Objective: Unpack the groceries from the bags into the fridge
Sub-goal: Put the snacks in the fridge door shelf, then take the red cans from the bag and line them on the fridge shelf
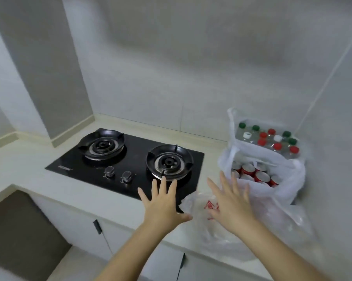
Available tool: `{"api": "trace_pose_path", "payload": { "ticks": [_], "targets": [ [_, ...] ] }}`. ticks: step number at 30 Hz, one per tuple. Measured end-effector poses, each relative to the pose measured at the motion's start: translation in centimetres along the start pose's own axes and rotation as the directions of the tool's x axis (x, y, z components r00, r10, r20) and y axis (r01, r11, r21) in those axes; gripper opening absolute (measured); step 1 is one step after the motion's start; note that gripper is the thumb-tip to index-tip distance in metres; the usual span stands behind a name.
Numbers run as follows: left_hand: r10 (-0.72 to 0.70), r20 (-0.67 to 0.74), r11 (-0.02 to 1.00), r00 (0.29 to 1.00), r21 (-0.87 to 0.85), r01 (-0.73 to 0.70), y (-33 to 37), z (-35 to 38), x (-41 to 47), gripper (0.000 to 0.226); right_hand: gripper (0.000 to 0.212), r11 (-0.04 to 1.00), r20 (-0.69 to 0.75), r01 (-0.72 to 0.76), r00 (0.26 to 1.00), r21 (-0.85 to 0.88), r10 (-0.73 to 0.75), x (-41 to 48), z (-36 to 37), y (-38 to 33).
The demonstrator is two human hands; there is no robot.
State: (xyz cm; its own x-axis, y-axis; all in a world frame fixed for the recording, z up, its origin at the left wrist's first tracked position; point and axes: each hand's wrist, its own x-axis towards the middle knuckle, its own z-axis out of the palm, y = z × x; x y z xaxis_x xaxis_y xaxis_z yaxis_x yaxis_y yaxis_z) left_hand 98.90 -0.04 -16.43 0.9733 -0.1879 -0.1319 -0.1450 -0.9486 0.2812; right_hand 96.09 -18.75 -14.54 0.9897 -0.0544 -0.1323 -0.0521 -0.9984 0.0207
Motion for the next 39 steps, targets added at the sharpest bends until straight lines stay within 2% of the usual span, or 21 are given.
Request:
{"api": "trace_pose_path", "payload": {
  "ticks": [5,9,12,14,16,17,18,23,25,26,28,31,35,38,39],
  "targets": [
    [-0.025,0.136,1.000,0.990,-0.008,0.026,3.0,3.8,3.4,0.109,0.058,0.996,0.107,-0.067,0.992,-0.055,0.072,0.5,1.7,5.8],
    [-0.088,0.151,0.994,0.985,-0.050,0.097,4.9,6.1,5.1,0.102,0.043,0.985,0.172,-0.085,0.979,-0.148,0.110,1.3,2.2,9.1],
    [-0.147,0.186,0.972,0.972,-0.153,0.176,5.3,7.8,6.2,0.099,0.034,0.959,0.234,-0.085,0.960,-0.270,0.151,2.4,2.6,11.1],
    [-0.191,0.177,0.964,0.965,-0.150,0.218,5.2,8.5,6.8,0.075,0.028,0.948,0.251,-0.070,0.956,-0.311,0.154,2.8,2.5,11.9],
    [-0.187,0.090,0.973,0.978,-0.119,0.197,5.3,8.7,7.1,0.024,0.022,0.948,0.238,-0.048,0.963,-0.316,0.128,2.9,2.0,12.2],
    [-0.183,0.061,0.974,0.981,-0.121,0.189,5.3,8.5,7.1,0.007,0.020,0.951,0.234,-0.033,0.966,-0.308,0.109,3.0,1.6,12.1],
    [-0.182,0.044,0.974,0.982,-0.132,0.186,5.4,8.1,6.9,0.004,0.020,0.955,0.234,-0.013,0.968,-0.297,0.086,3.2,1.2,12.0],
    [-0.253,0.017,0.958,0.967,-0.135,0.253,3.9,4.7,6.4,0.016,0.018,0.965,0.257,0.139,0.963,-0.221,-0.080,4.6,-1.6,9.6],
    [-0.265,-0.021,0.957,0.964,-0.128,0.261,2.8,2.5,6.3,0.016,0.014,0.961,0.202,0.206,0.965,-0.184,-0.169,4.9,-3.2,8.1],
    [-0.279,-0.042,0.953,0.959,-0.135,0.271,2.2,1.3,6.2,0.016,0.020,0.964,0.178,0.214,0.967,-0.158,-0.185,5.1,-4.1,7.3],
    [-0.307,-0.074,0.945,0.949,-0.141,0.295,1.0,-1.3,6.2,0.017,0.032,0.972,0.162,0.217,0.966,-0.092,-0.200,6.0,-5.7,6.0],
    [-0.307,-0.156,0.948,0.939,-0.136,0.288,-0.8,-4.8,7.0,0.020,0.036,0.968,0.077,0.250,0.966,-0.011,-0.249,8.2,-7.7,4.0],
    [-0.320,-0.317,0.946,0.893,-0.164,0.280,-2.4,-10.1,9.1,0.022,0.035,0.959,-0.092,0.281,0.955,-0.029,-0.282,12.5,-11.1,1.3],
    [-0.323,-0.358,0.939,0.876,-0.240,0.248,-3.5,-13.1,12.7,0.020,0.030,0.967,-0.180,0.248,0.951,-0.052,-0.253,16.7,-13.7,-0.1],
    [-0.305,-0.363,0.947,0.880,-0.215,0.239,-4.0,-13.9,14.3,0.018,0.025,0.972,-0.197,0.228,0.952,-0.061,-0.236,18.2,-14.5,-0.4]
  ]
}}
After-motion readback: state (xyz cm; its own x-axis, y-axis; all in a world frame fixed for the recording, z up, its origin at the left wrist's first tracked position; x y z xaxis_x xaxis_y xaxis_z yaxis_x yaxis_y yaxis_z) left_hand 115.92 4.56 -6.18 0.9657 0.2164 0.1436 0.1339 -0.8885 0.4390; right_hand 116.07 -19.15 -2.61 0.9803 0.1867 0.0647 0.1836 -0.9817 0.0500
